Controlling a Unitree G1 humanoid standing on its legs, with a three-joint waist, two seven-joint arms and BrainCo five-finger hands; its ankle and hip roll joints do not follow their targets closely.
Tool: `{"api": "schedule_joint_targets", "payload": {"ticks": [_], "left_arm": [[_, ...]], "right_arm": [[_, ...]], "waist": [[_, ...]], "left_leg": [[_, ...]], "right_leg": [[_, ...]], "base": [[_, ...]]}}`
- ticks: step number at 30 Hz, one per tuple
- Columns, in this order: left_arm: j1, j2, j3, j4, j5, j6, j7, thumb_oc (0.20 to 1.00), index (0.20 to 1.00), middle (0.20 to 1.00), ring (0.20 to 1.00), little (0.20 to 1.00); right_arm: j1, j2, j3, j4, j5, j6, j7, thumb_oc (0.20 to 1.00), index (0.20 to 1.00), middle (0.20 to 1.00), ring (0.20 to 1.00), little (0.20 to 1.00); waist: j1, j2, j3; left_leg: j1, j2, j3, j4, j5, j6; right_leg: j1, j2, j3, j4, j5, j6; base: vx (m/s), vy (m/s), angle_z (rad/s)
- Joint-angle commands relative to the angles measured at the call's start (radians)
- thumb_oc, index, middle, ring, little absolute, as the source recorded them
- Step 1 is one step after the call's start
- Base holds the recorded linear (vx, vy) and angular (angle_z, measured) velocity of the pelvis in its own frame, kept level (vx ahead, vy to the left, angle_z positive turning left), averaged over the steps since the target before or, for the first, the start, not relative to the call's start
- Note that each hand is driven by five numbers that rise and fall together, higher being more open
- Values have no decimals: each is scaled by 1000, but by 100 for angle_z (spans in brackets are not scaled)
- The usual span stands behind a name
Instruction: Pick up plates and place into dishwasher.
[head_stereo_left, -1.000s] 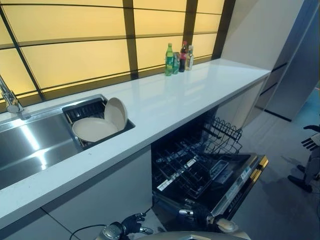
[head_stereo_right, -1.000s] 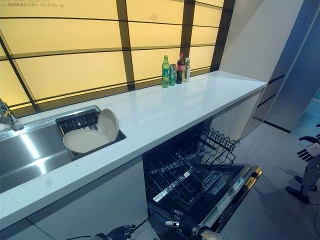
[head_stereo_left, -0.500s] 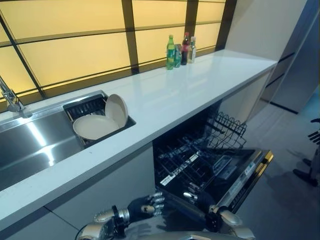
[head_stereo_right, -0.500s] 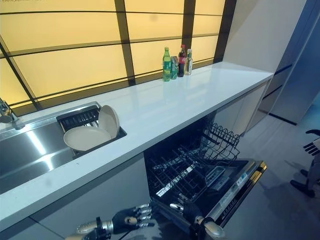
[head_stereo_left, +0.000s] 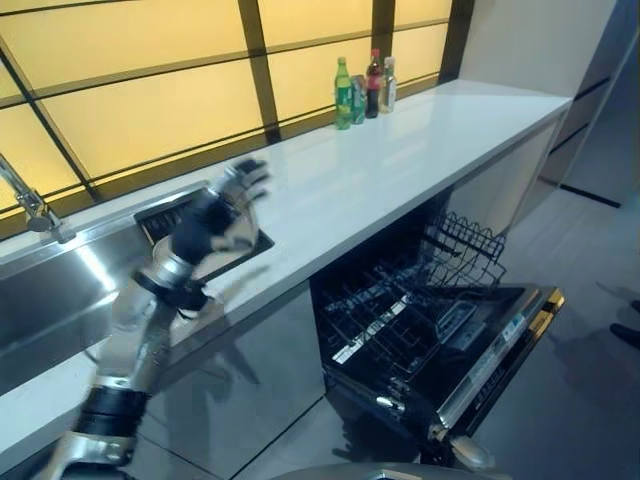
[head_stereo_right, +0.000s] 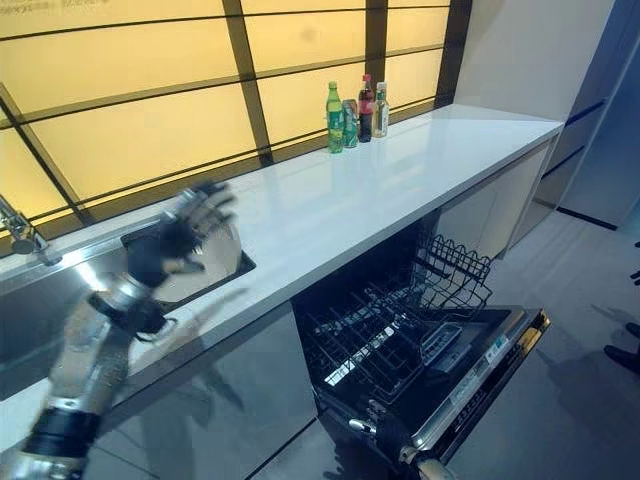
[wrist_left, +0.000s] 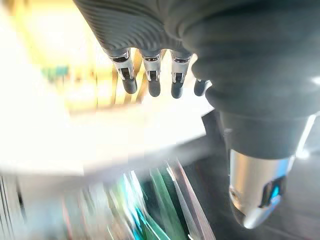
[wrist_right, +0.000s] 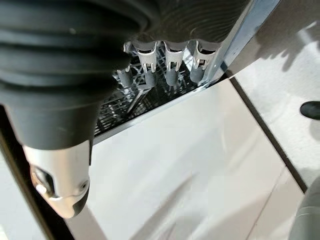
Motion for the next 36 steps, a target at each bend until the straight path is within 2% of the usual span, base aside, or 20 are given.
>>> {"api": "schedule_joint_targets", "payload": {"ticks": [1, 2, 3, 4, 5, 6, 8, 9, 13, 18, 22, 30, 36], "left_arm": [[-147, 121, 39, 42, 238, -98, 299, 1000, 1000, 1000, 1000, 1000], [-153, 133, 34, 56, 270, -102, 337, 1000, 1000, 1000, 1000, 1000], [-174, 192, 13, 120, 401, -117, 448, 1000, 1000, 1000, 1000, 1000], [-189, 236, -3, 168, 511, -108, 516, 1000, 1000, 1000, 1000, 1000], [-206, 268, -24, 210, 541, -110, 548, 1000, 1000, 1000, 1000, 1000], [-234, 324, -58, 274, 666, -85, 624, 1000, 1000, 1000, 1000, 1000], [-261, 375, -101, 323, 777, -41, 673, 1000, 1000, 1000, 1000, 1000], [-272, 408, -127, 345, 829, 0, 685, 1000, 1000, 1000, 1000, 1000], [-287, 493, -231, 422, 998, 84, 677, 1000, 1000, 1000, 1000, 1000], [-301, 514, -345, 461, 1146, 159, 616, 1000, 1000, 1000, 1000, 1000], [-307, 488, -393, 499, 1198, 177, 594, 1000, 1000, 1000, 1000, 1000], [-339, 433, -461, 550, 1261, 202, 525, 1000, 1000, 1000, 1000, 1000], [-365, 426, -491, 588, 1283, 214, 496, 1000, 1000, 1000, 1000, 1000]], "right_arm": [[-77, 40, 20, -74, 58, -35, 14, 1000, 1000, 1000, 1000, 1000], [-77, 37, 22, -81, 71, -32, 24, 1000, 1000, 1000, 1000, 1000], [-74, 23, 32, -117, 117, -23, 45, 1000, 1000, 1000, 1000, 1000], [-73, 12, 38, -145, 147, -25, 59, 1000, 1000, 1000, 1000, 1000], [-70, 4, 43, -174, 162, -24, 58, 1000, 1000, 1000, 1000, 1000], [-67, -17, 50, -215, 178, -36, 53, 1000, 1000, 1000, 1000, 1000], [-66, -35, 51, -250, 204, -41, 47, 1000, 1000, 1000, 1000, 1000], [-64, -46, 49, -274, 217, -46, 49, 1000, 1000, 1000, 1000, 1000], [-51, -99, 27, -380, 262, -72, 82, 1000, 1000, 1000, 1000, 1000], [-79, -141, 0, -460, 302, -102, 79, 1000, 1000, 1000, 1000, 1000], [-108, -155, -12, -485, 311, -116, 64, 1000, 1000, 1000, 1000, 1000], [-140, -177, -18, -484, 309, -98, 22, 1000, 1000, 1000, 1000, 1000], [-148, -198, -24, -478, 318, -99, 22, 1000, 1000, 1000, 1000, 1000]], "waist": [[18, -18, 74], [18, -18, 75], [14, -17, 78], [11, -16, 79], [9, -16, 80], [2, -16, 83], [-4, -15, 87], [-9, -14, 90], [-30, -15, 106], [-44, -15, 121], [-51, -16, 128], [-67, -23, 145], [-79, -28, 171]], "left_leg": [[31, -50, 8, 12, -148, 26], [31, -50, 8, 12, -147, 25], [28, -49, 10, 14, -145, 25], [26, -48, 13, 14, -143, 25], [24, -48, 14, 15, -142, 24], [21, -46, 19, 16, -141, 24], [18, -45, 23, 16, -139, 23], [17, -44, 28, 15, -139, 23], [13, -44, 40, 17, -139, 25], [9, -45, 48, 14, -136, 26], [7, -47, 54, 13, -136, 26], [-9, -52, 67, 15, -132, 29], [-23, -53, 76, 21, -128, 29]], "right_leg": [[-5, -81, 9, 25, -108, 80], [-5, -80, 9, 25, -108, 79], [-6, -78, 7, 25, -108, 78], [-7, -77, 6, 25, -107, 79], [-8, -76, 5, 25, -107, 79], [-13, -75, 7, 27, -106, 81], [-17, -75, 9, 29, -104, 84], [-20, -75, 10, 29, -102, 86], [-30, -73, 24, 30, -97, 92], [-40, -69, 33, 30, -91, 95], [-46, -68, 39, 29, -89, 96], [-69, -68, 51, 35, -86, 95], [-90, -67, 57, 47, -86, 93]], "base": [[12, 6, 22], [12, 0, 18], [14, -6, 11], [0, 0, 0], [0, 0, 0], [0, 0, 0], [0, 0, 0], [0, 0, 0], [13, 20, -1], [25, 59, 0], [34, 81, -1], [13, 69, -6], [-25, 35, -5]]}}
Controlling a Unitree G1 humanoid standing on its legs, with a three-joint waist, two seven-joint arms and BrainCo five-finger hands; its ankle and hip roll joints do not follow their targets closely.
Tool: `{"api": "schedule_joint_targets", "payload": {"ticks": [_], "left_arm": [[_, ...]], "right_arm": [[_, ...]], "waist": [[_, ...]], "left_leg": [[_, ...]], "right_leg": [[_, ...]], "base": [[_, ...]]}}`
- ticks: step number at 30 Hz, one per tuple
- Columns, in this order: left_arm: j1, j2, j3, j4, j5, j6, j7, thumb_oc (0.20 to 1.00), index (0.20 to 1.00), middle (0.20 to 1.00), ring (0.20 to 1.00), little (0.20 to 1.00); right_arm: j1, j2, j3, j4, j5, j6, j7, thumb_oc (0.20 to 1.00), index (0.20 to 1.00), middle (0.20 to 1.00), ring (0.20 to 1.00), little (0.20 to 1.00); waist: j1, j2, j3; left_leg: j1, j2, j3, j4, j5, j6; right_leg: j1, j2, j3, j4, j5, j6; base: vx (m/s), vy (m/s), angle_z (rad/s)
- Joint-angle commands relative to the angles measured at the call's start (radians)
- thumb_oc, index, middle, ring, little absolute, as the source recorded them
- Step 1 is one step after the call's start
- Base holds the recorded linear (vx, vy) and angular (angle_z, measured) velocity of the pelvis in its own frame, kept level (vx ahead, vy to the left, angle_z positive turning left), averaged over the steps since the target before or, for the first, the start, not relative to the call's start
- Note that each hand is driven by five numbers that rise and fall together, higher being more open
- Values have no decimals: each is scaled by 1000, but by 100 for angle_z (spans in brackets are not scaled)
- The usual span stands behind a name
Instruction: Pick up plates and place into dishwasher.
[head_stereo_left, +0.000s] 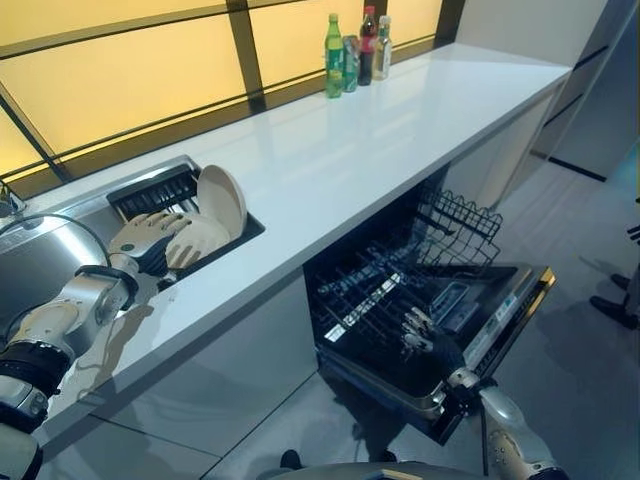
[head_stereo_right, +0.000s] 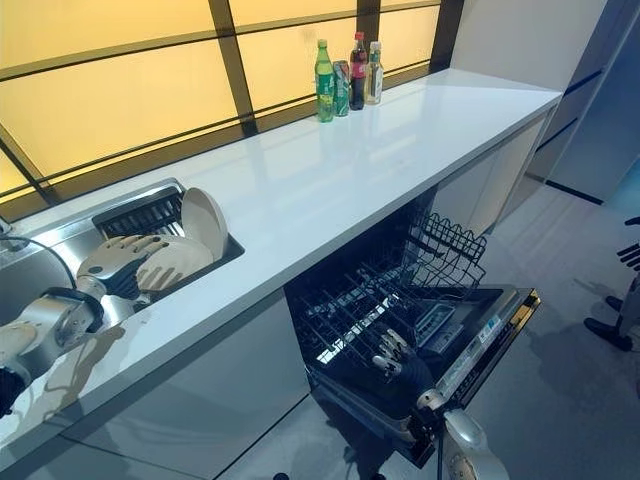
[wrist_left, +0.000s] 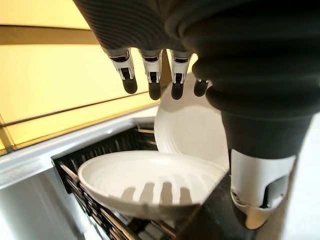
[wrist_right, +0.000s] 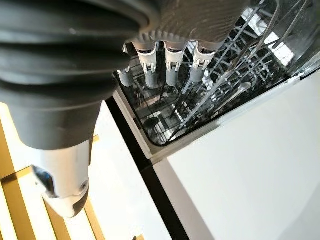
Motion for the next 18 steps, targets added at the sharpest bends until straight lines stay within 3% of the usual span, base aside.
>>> {"api": "schedule_joint_targets", "payload": {"ticks": [1, 10, 15, 18], "left_arm": [[-185, 8, -6, 71, 40, 23, -3, 1000, 1000, 1000, 1000, 1000], [-219, -2, -39, 138, 119, 76, 48, 1000, 1000, 1000, 1000, 1000], [-256, 5, -56, 186, 185, 195, 117, 1000, 1000, 1000, 1000, 1000], [-263, 19, -49, 198, 151, 255, 184, 1000, 1000, 1000, 1000, 1000]], "right_arm": [[-114, -27, -3, -86, 41, -50, 8, 1000, 1000, 1000, 1000, 1000], [-133, -46, -1, -71, 62, -67, -2, 1000, 1000, 1000, 1000, 1000], [-148, -60, 3, -70, 71, -76, -10, 1000, 1000, 1000, 1000, 1000], [-143, -57, 12, -73, 77, -88, -17, 1000, 1000, 1000, 1000, 1000]], "waist": [[-16, 3, 95], [-27, -5, 128], [-31, -12, 146], [-29, -18, 153]], "left_leg": [[7, -39, 60, 22, -139, 28], [-11, -37, 67, 25, -132, 24], [-28, -35, 68, 26, -127, 20], [-32, -37, 66, 25, -126, 19]], "right_leg": [[-45, -52, 46, 47, -100, 83], [-67, -49, 52, 52, -97, 83], [-86, -49, 56, 52, -90, 83], [-91, -48, 56, 50, -87, 84]], "base": [[-17, 34, -1], [-5, 7, 0], [-48, 7, -1], [-26, -9, -1]]}}
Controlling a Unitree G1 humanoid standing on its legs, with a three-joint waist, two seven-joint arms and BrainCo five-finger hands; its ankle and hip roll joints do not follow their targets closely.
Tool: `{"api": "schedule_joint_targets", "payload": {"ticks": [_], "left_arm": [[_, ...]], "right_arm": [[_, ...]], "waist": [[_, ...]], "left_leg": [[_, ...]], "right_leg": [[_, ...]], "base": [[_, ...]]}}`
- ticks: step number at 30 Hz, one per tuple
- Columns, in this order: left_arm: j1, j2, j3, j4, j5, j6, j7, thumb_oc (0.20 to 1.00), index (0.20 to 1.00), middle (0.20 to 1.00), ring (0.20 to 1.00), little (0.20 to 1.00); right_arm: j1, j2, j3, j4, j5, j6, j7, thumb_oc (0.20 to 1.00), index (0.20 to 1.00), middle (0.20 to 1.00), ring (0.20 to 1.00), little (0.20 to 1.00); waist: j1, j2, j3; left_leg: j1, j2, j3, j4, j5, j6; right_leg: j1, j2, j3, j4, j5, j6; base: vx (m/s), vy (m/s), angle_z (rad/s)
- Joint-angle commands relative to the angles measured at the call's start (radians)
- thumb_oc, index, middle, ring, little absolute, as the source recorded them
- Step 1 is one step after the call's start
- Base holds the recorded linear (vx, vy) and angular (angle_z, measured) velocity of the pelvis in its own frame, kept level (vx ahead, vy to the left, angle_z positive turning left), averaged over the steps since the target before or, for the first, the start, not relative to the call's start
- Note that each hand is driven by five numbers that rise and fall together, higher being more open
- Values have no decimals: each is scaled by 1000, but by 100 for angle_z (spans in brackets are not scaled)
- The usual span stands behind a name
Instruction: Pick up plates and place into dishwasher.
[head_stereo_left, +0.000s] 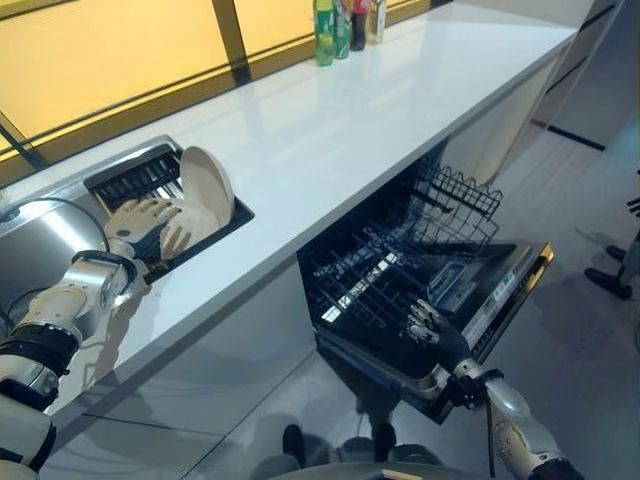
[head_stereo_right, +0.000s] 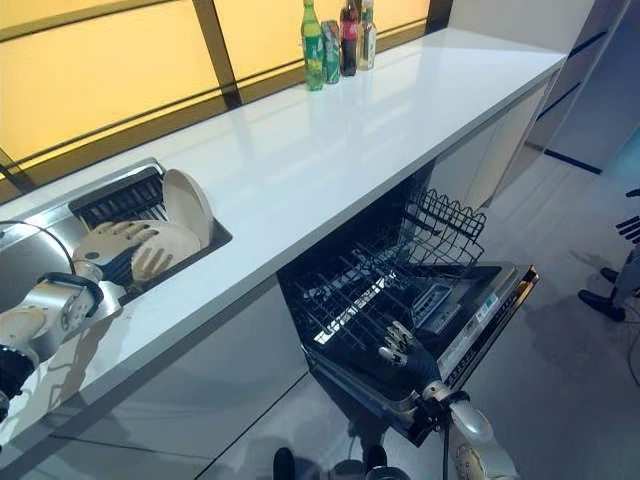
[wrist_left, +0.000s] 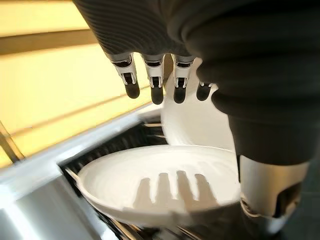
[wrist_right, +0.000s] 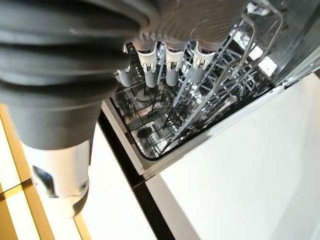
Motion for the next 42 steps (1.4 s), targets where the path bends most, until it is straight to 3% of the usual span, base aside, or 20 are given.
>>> {"api": "schedule_joint_targets", "payload": {"ticks": [1, 3, 5, 6, 7, 8, 10, 18, 22, 28, 36, 42], "left_arm": [[-128, 39, -3, 52, -21, 105, 97, 1000, 1000, 1000, 1000, 1000], [-107, 31, 31, 34, -133, 126, 94, 1000, 1000, 1000, 1000, 1000], [-77, 11, 79, 17, -290, 99, 52, 1000, 1000, 1000, 1000, 1000], [-71, 4, 93, 9, -304, 102, 32, 1000, 1000, 1000, 1000, 1000], [-53, -29, 150, -20, -468, 97, -36, 1000, 1000, 1000, 1000, 1000], [-45, -54, 191, -39, -547, 96, -79, 1000, 1000, 1000, 1000, 1000], [-47, -75, 237, -78, -594, 103, -110, 1000, 1000, 1000, 1000, 1000], [-76, 15, 218, -120, -500, 94, -114, 1000, 1000, 1000, 1000, 1000], [-93, 31, 153, -100, -360, 28, -74, 1000, 1000, 1000, 1000, 1000], [-104, 47, 45, -81, -129, 4, -28, 1000, 1000, 1000, 1000, 1000], [-108, 46, -21, -21, 35, -22, 104, 1000, 1000, 1000, 1000, 1000], [-107, 6, -45, 34, 121, -9, 122, 1000, 1000, 1000, 1000, 1000]], "right_arm": [[-92, -19, 9, -74, 38, -80, -5, 1000, 1000, 1000, 1000, 1000], [-83, -7, 13, -74, 13, -92, -12, 1000, 1000, 1000, 1000, 1000], [-76, 1, 14, -75, -7, -95, -17, 1000, 1000, 1000, 1000, 1000], [-75, 2, 14, -76, -8, -94, -19, 1000, 1000, 1000, 1000, 1000], [-72, 13, 15, -80, -19, -89, -28, 1000, 1000, 1000, 1000, 1000], [-68, 22, 12, -82, -28, -85, -34, 1000, 1000, 1000, 1000, 1000], [-65, 39, 3, -79, -46, -81, -40, 1000, 1000, 1000, 1000, 1000], [-39, 34, -13, -81, -65, -74, -29, 1000, 1000, 1000, 1000, 1000], [-46, 24, -2, -63, -48, -80, -28, 1000, 1000, 1000, 1000, 1000], [-57, 10, 9, -44, -35, -79, -22, 1000, 1000, 1000, 1000, 1000], [-62, -8, 21, -34, -27, -77, -4, 1000, 1000, 1000, 1000, 1000], [-83, -11, 29, -28, -30, -81, -7, 1000, 1000, 1000, 1000, 1000]], "waist": [[-2, -12, 83], [3, -15, 80], [8, -17, 76], [8, -17, 76], [15, -17, 74], [18, -17, 71], [24, -14, 67], [30, -5, 47], [27, -6, 46], [16, -13, 50], [1, -14, 55], [-6, -17, 66]], "left_leg": [[14, -37, 58, 25, -141, 19], [16, -37, 56, 24, -142, 19], [19, -36, 54, 24, -143, 19], [19, -36, 53, 24, -142, 19], [21, -35, 49, 23, -142, 19], [22, -35, 47, 22, -142, 20], [25, -34, 44, 21, -143, 20], [30, -32, 42, 22, -148, 17], [29, -33, 46, 22, -152, 16], [33, -34, 53, 20, -156, 16], [37, -37, 63, 21, -154, 15], [29, -38, 68, 23, -153, 14]], "right_leg": [[-43, -47, 53, 49, -103, 87], [-40, -47, 48, 48, -104, 88], [-35, -48, 45, 47, -106, 89], [-35, -48, 44, 47, -106, 89], [-31, -47, 41, 49, -109, 89], [-29, -46, 39, 49, -112, 89], [-24, -46, 33, 47, -115, 89], [-11, -47, 24, 37, -115, 93], [-12, -47, 27, 32, -112, 93], [-15, -44, 36, 29, -105, 95], [-18, -43, 45, 29, -99, 94], [-30, -44, 48, 34, -97, 93]], "base": [[0, 0, 0], [0, 0, 0], [0, 0, 0], [1, -33, 2], [0, -34, 3], [-3, -44, 5], [-8, -30, 6], [0, 0, 0], [0, 0, 0], [0, 0, 0], [0, 4, 0], [-16, 10, 0]]}}
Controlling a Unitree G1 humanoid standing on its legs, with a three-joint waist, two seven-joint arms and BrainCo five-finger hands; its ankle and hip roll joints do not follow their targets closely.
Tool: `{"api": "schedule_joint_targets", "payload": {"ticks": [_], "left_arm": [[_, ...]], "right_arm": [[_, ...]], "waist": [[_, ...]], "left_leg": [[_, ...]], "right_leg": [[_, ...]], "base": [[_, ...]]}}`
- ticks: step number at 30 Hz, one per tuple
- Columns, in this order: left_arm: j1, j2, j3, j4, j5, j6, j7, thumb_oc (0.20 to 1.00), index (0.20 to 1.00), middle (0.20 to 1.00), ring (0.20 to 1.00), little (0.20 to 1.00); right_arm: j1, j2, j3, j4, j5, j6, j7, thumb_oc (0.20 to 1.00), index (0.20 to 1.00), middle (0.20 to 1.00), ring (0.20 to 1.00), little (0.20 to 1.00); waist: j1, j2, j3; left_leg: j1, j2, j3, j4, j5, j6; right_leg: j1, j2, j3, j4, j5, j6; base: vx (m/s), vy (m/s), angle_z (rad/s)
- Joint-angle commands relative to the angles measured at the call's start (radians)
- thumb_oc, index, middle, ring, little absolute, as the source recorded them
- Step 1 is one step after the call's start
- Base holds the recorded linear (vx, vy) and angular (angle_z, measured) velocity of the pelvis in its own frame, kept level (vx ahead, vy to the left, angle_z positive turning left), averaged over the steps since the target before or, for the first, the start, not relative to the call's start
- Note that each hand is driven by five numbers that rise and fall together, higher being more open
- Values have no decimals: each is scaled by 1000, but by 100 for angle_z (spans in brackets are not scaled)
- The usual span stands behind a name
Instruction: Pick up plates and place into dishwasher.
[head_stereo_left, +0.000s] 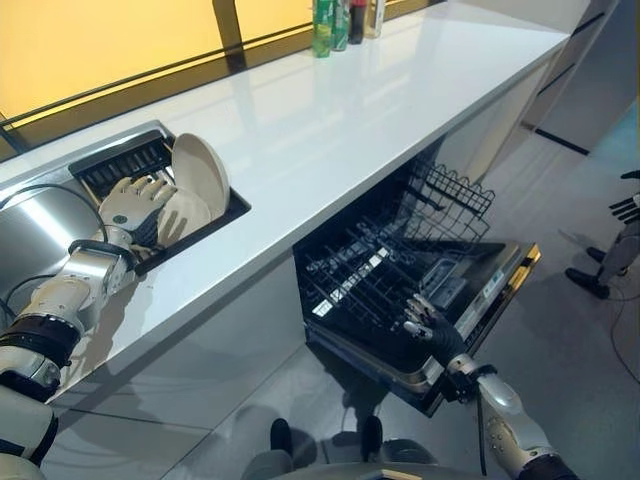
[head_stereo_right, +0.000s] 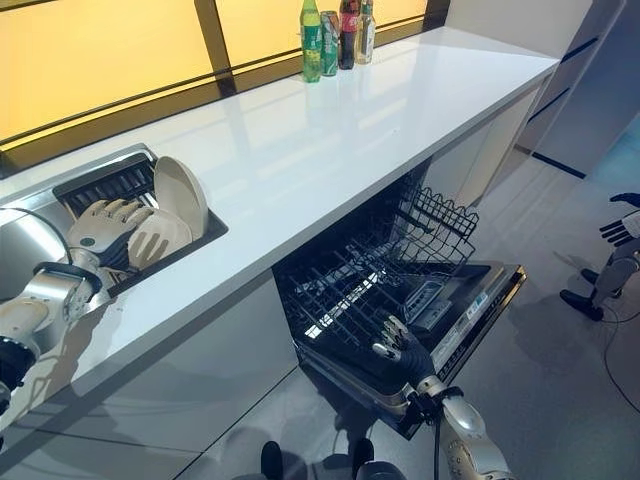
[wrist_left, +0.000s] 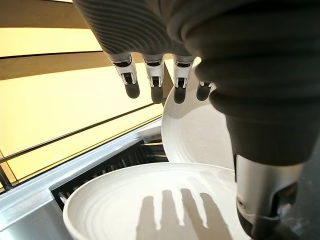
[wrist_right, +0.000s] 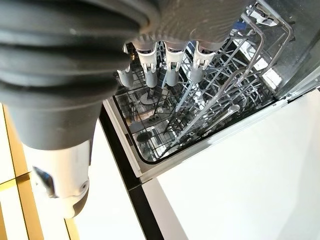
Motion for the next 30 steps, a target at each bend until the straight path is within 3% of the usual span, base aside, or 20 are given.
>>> {"api": "schedule_joint_targets", "payload": {"ticks": [1, 5, 12, 17, 19, 25, 30], "left_arm": [[-90, 4, -19, 69, 87, 21, 47, 1000, 1000, 1000, 1000, 1000], [-89, 3, -23, 101, 113, 60, 52, 1000, 1000, 1000, 1000, 1000], [-89, 12, 2, 143, 98, 198, 93, 1000, 1000, 1000, 1000, 1000], [-104, 12, 28, 159, 58, 242, 157, 1000, 1000, 1000, 1000, 1000], [-116, 16, 25, 156, 81, 259, 139, 1000, 1000, 1000, 1000, 1000], [-138, 7, 0, 175, 117, 240, 103, 1000, 1000, 1000, 1000, 1000], [-143, -10, -21, 211, 125, 175, 126, 1000, 1000, 1000, 1000, 1000]], "right_arm": [[-80, -42, 23, -36, 30, -56, 12, 1000, 1000, 1000, 1000, 1000], [-84, -48, 20, -36, 42, -52, 11, 1000, 1000, 1000, 1000, 1000], [-86, -57, 20, -33, 45, -54, 23, 1000, 1000, 1000, 1000, 1000], [-86, -56, 31, -28, 43, -65, 21, 1000, 1000, 1000, 1000, 1000], [-86, -54, 31, -22, 42, -68, 24, 1000, 1000, 1000, 1000, 1000], [-89, -50, 33, -20, 37, -65, 26, 1000, 1000, 1000, 1000, 1000], [-97, -54, 33, -14, 43, -66, 21, 1000, 1000, 1000, 1000, 1000]], "waist": [[-1, 23, 56], [-5, 20, 61], [-4, 14, 69], [3, 9, 63], [3, 10, 61], [-1, 12, 56], [-6, 11, 63]], "left_leg": [[11, -38, 70, 24, -156, 12], [9, -38, 74, 25, -155, 12], [1, -39, 72, 28, -150, 11], [1, -39, 68, 29, -153, 11], [1, -38, 70, 30, -154, 10], [-1, -38, 73, 33, -155, 8], [-5, -39, 76, 34, -157, 10]], "right_leg": [[-50, -45, 49, 35, -101, 94], [-53, -47, 50, 36, -100, 95], [-62, -46, 53, 40, -99, 93], [-60, -48, 48, 40, -102, 94], [-60, -50, 46, 42, -104, 94], [-61, -53, 44, 44, -105, 95], [-69, -50, 52, 45, -104, 95]], "base": [[0, 0, 0], [0, 0, 0], [-7, 9, -1], [0, 0, 0], [0, 0, 0], [0, 0, 0], [0, 0, 0]]}}
